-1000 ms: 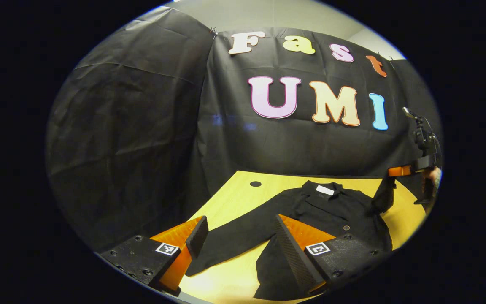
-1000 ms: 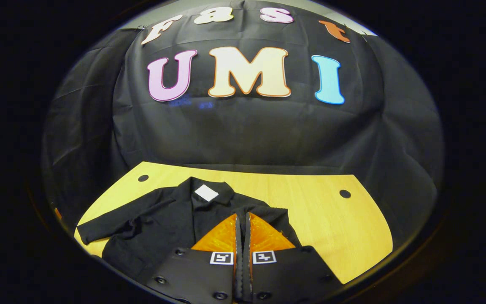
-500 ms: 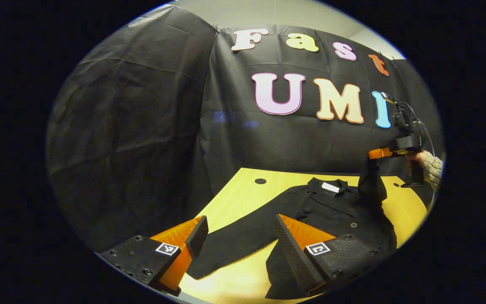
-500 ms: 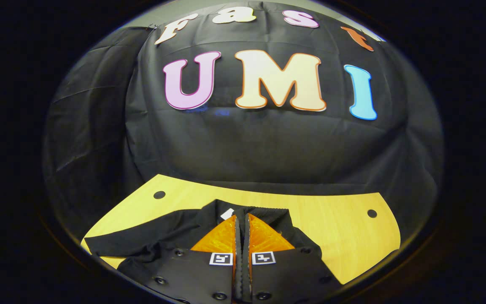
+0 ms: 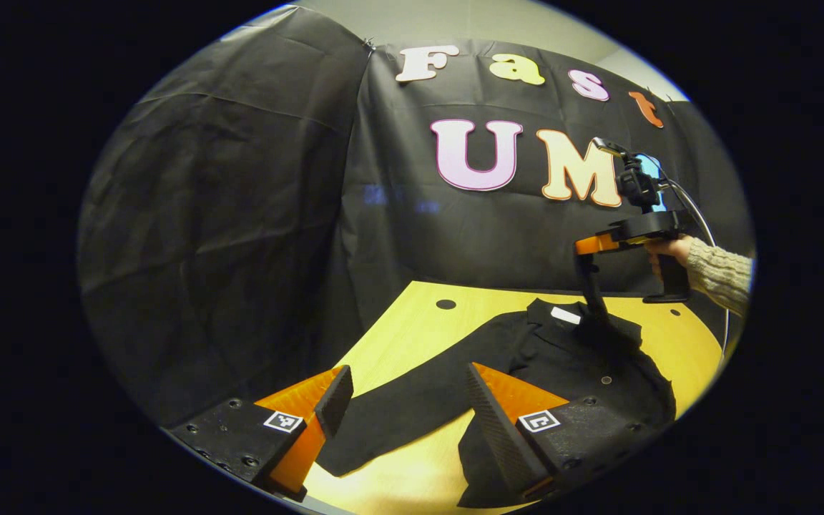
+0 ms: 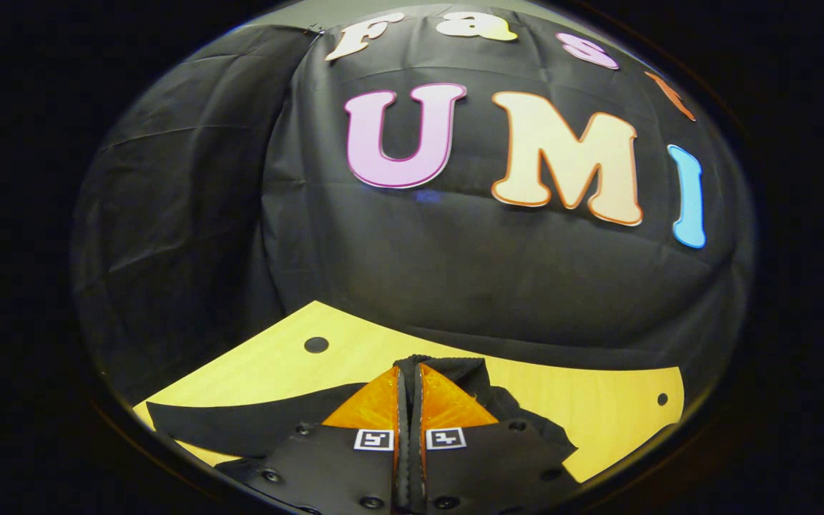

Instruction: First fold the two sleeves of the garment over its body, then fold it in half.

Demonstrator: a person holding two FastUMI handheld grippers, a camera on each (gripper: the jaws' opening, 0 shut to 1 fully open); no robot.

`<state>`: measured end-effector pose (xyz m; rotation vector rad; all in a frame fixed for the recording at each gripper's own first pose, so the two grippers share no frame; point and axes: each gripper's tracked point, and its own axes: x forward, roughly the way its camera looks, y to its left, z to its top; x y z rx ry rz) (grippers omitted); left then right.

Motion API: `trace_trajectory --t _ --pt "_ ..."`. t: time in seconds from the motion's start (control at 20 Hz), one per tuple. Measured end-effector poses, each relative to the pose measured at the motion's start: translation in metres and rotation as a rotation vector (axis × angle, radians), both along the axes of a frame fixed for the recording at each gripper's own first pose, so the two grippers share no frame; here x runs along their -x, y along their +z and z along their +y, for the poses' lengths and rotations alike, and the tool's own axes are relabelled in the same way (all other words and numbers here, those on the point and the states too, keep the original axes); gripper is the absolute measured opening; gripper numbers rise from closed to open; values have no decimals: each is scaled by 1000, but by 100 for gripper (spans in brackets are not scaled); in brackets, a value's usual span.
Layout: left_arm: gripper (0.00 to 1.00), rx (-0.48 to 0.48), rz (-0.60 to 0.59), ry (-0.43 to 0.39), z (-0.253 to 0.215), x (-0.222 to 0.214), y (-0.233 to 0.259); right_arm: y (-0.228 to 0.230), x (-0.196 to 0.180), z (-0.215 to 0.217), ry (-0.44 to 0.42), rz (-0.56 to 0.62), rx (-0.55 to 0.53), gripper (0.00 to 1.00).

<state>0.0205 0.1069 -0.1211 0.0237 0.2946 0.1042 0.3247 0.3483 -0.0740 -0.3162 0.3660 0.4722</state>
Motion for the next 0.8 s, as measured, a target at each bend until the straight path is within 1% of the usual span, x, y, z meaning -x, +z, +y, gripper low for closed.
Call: trace_trajectory --t 0.05,0.15,0.35,0.4,0.5,0.55,0.7,0.8 --pt "92 0 4 5 2 0 -2 -7 0 12 17 13 2 2" --pt "93 5 9 16 6 -1 -4 -26 -1 32 42 34 21 2" --pt "92 -2 18 39 19 -2 -13 -72 -6 62 85 91 75 2" --pt "93 -5 29 49 23 -1 -17 -84 -14 65 87 107 96 2" --pt "92 2 39 66 31 0 -24 -101 -21 72 94 125 123 2" --pt "93 9 49 71 35 2 -30 -110 -23 74 95 136 130 2" --pt "92 22 99 99 48 3 -52 -129 -29 75 88 165 144 2" --pt "94 26 118 121 57 5 -60 -139 -28 77 86 177 158 4"
